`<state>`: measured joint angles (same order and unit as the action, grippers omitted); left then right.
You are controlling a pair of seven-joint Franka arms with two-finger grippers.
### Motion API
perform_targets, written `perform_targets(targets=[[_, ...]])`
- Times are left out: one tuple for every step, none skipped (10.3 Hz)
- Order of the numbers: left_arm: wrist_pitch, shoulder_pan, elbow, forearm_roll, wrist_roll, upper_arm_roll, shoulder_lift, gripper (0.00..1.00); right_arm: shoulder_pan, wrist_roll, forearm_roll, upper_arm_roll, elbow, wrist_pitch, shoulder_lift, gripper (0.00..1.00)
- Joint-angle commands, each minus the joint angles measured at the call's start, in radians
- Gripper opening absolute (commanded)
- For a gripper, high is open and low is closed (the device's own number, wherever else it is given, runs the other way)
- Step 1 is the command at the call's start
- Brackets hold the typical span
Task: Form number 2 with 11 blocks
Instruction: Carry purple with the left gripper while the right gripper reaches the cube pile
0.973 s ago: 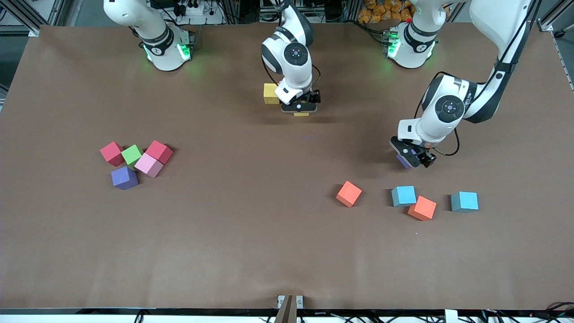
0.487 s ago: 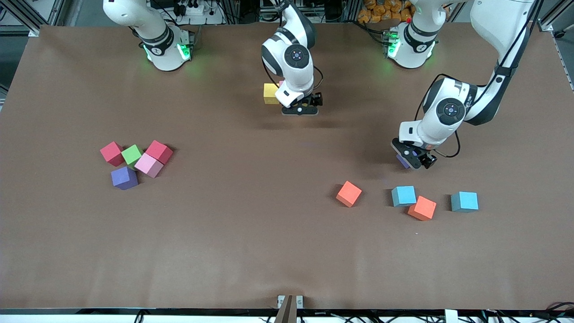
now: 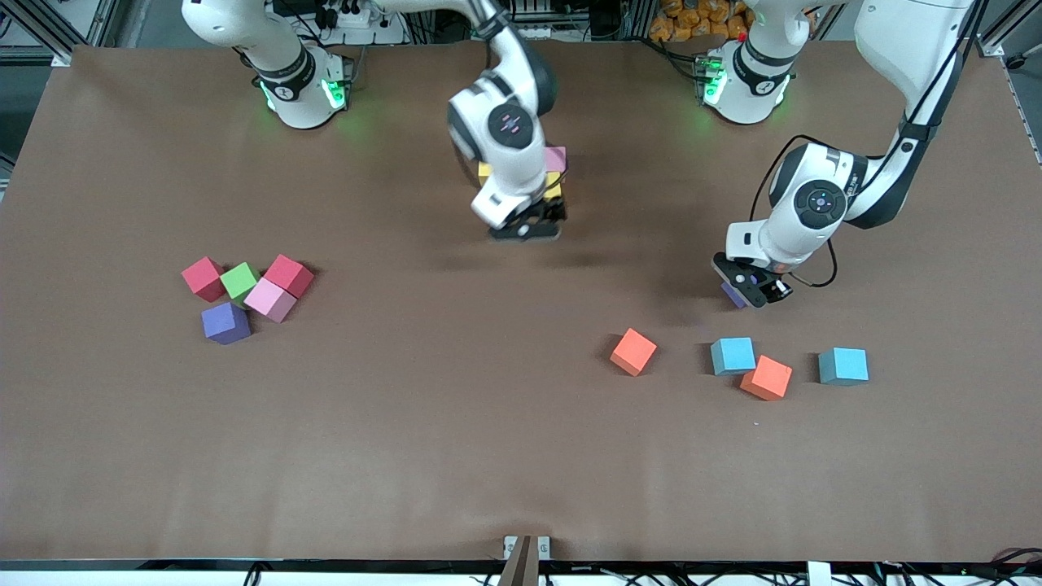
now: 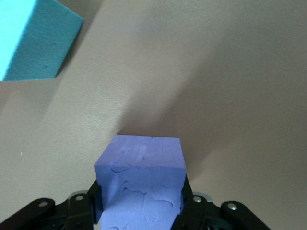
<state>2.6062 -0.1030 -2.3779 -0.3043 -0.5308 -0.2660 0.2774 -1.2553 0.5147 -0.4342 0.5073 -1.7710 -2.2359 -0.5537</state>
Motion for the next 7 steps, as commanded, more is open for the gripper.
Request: perform_targets(targets=[[-0.015,-0.007,0.032,0.000,0.021,0.005,-0.043,0.08,0.181,-0.114,0.055,-0.047,0.049,0.149,0.049,1.00],[-0.079,0.002,0.067,0.064,0.037,-0.001,-0.055,0.08,0.251,-0.117,0.098,-0.050,0.083,0.216,0.043,1.00],[-0.142,0.034,0.106,0.152,0.049,-0.006,-0.067,0.08,0.323,-0.130,0.159,-0.079,0.097,0.270,0.040,1.00],[-0.187,0.069,0.135,0.207,0.083,-0.006,-0.076,0.08,0.394,-0.158,0.205,-0.108,0.096,0.275,0.044,1.00],[-0.240,0.109,0.172,0.229,0.157,-0.006,-0.084,0.08,0.443,-0.198,0.209,-0.128,0.097,0.272,0.049,1.00],[-0.312,0.149,0.216,0.231,0.266,-0.006,-0.086,0.07,0.486,-0.250,0.210,-0.128,0.099,0.272,0.054,1.00],[-0.363,0.195,0.251,0.231,0.366,-0.006,-0.086,0.07,0.532,-0.348,0.209,-0.127,0.097,0.272,0.054,1.00]])
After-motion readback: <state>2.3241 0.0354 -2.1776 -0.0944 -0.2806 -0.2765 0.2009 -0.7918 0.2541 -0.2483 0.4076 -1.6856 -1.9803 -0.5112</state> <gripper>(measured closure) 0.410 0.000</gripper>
